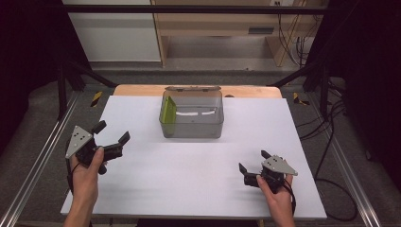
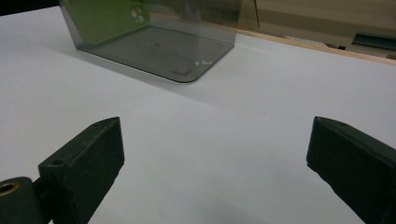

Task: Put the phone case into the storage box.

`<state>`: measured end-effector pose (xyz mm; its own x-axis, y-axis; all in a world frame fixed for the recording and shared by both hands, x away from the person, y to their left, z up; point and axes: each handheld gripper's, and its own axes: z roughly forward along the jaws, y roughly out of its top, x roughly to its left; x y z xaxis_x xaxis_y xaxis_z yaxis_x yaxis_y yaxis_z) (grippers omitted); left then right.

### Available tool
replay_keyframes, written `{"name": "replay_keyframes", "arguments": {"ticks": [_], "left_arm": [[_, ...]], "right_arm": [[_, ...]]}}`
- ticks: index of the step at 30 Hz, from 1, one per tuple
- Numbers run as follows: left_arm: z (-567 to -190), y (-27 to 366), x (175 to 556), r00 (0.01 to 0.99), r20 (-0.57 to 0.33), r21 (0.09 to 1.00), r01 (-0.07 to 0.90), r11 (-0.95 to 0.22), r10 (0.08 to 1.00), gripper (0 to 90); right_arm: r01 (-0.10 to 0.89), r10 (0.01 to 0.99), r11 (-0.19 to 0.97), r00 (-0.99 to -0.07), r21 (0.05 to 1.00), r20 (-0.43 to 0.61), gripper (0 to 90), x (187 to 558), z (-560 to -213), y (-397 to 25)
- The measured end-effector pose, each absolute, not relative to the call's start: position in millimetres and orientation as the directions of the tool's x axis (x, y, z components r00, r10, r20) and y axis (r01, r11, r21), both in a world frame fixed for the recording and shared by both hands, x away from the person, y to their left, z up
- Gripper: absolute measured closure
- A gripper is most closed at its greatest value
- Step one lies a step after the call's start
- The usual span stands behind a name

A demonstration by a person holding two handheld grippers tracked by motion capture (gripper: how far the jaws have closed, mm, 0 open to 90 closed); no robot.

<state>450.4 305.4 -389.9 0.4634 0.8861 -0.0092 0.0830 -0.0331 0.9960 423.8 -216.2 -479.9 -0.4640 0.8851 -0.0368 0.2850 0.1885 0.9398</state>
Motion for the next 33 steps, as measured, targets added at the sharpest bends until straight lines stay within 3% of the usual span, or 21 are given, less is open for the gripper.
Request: {"name": "replay_keyframes", "arguments": {"ticks": [33], "left_arm": [[-414.9,314.0,433.2,0.475,0.010,0.996,0.070,-0.049,0.880,2.0]], "right_arm": [[0.266,0.884,0.193,-0.465,0.944,-0.049,4.3,423.8,-479.8,-219.1]]}}
